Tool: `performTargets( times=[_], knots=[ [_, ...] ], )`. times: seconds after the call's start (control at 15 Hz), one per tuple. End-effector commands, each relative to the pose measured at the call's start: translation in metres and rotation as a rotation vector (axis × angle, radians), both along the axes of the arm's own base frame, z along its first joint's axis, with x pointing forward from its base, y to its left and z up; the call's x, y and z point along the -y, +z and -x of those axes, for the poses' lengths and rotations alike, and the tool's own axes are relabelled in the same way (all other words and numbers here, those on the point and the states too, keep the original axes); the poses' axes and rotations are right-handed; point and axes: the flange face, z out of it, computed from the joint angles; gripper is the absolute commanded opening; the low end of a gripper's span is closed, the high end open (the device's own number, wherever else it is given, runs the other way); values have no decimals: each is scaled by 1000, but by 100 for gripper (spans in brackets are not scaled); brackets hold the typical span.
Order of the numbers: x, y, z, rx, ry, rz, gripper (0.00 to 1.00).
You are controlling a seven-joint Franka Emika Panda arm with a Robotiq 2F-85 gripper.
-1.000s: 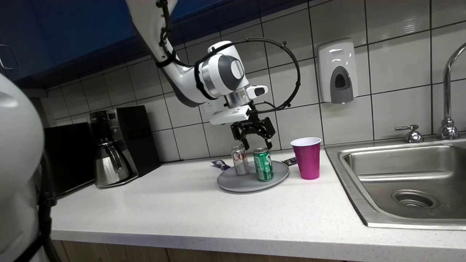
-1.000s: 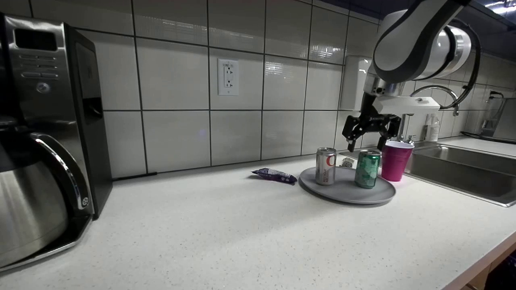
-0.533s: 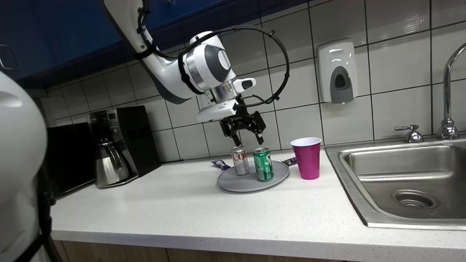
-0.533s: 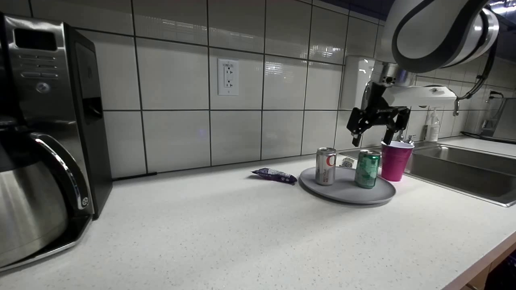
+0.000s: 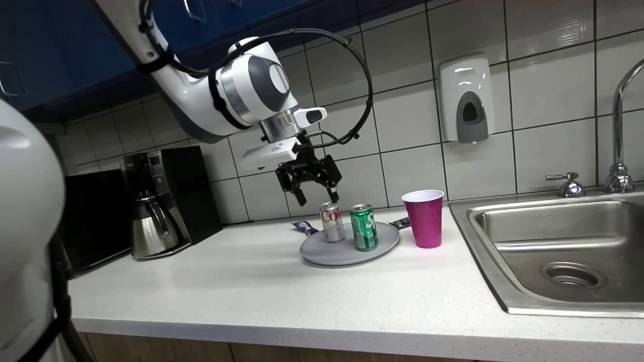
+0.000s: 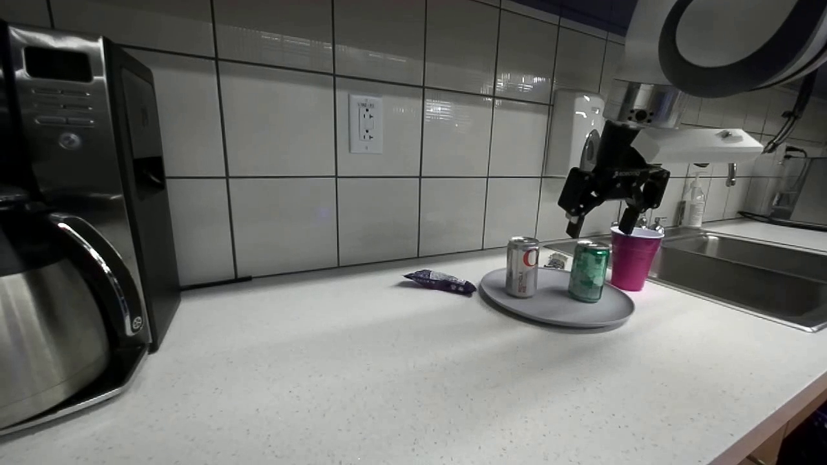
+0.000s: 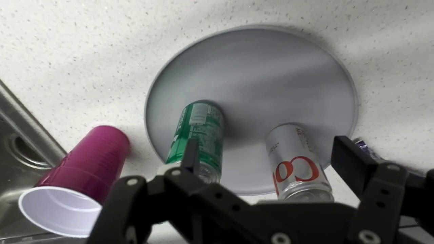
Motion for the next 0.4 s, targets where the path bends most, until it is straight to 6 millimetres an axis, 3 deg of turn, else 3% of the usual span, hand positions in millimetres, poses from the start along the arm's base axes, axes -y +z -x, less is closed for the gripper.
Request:
performTargets(
  times=[0.0,0.33],
  knots=[
    [-5,1,4,-4,15,-6,100],
    [-15,1,13,-7,42,-16,100]
  ],
)
